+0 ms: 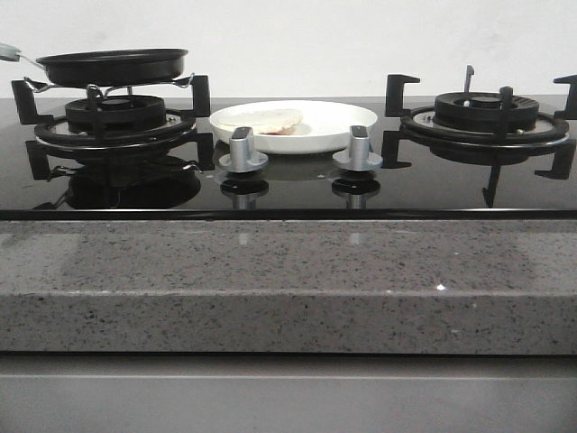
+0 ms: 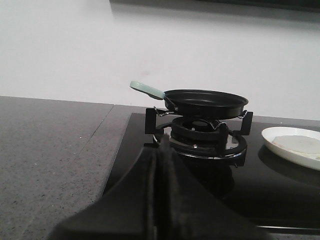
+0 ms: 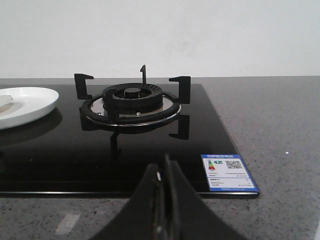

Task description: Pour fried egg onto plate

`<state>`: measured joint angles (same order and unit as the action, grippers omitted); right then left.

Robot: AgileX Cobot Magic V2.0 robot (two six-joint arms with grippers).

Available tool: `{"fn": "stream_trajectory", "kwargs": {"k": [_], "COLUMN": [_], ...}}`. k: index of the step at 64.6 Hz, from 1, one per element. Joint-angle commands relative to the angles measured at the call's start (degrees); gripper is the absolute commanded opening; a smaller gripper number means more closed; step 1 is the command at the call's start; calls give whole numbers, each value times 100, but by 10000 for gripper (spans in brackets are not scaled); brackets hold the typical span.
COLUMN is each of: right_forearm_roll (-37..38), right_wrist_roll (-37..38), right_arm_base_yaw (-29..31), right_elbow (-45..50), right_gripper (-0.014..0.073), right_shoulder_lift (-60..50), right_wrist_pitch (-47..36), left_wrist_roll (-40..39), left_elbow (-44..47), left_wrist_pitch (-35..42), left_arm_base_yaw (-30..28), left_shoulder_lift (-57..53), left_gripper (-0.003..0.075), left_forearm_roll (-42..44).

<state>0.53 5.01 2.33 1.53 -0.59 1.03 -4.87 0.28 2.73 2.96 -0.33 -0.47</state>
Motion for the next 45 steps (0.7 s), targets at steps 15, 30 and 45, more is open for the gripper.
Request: {"fn": "stream_trajectory", "kwargs": {"k": [15,30,45], "right_forearm_roll": [136,135,135], "right_wrist_roll": [102,102,102], "right_arm_base_yaw": [37,37,37], "right_elbow": [-29,-29,-29], "right_gripper": [-66,-66,-66], "right_shoulder_lift": [-112,-112,-112], "right_wrist_pitch": [-478,-472,-472], "left_wrist_roll": [12,12,12], "left_elbow": [44,44,44], "left_wrist_pitch": [496,496,496], "left_arm_base_yaw": [-22,-22,-22], "left_shoulder_lift": [-98,-98,-98], "left_gripper": [-19,-19,-19], "left_forearm_roll": [-9,-9,-9]}}
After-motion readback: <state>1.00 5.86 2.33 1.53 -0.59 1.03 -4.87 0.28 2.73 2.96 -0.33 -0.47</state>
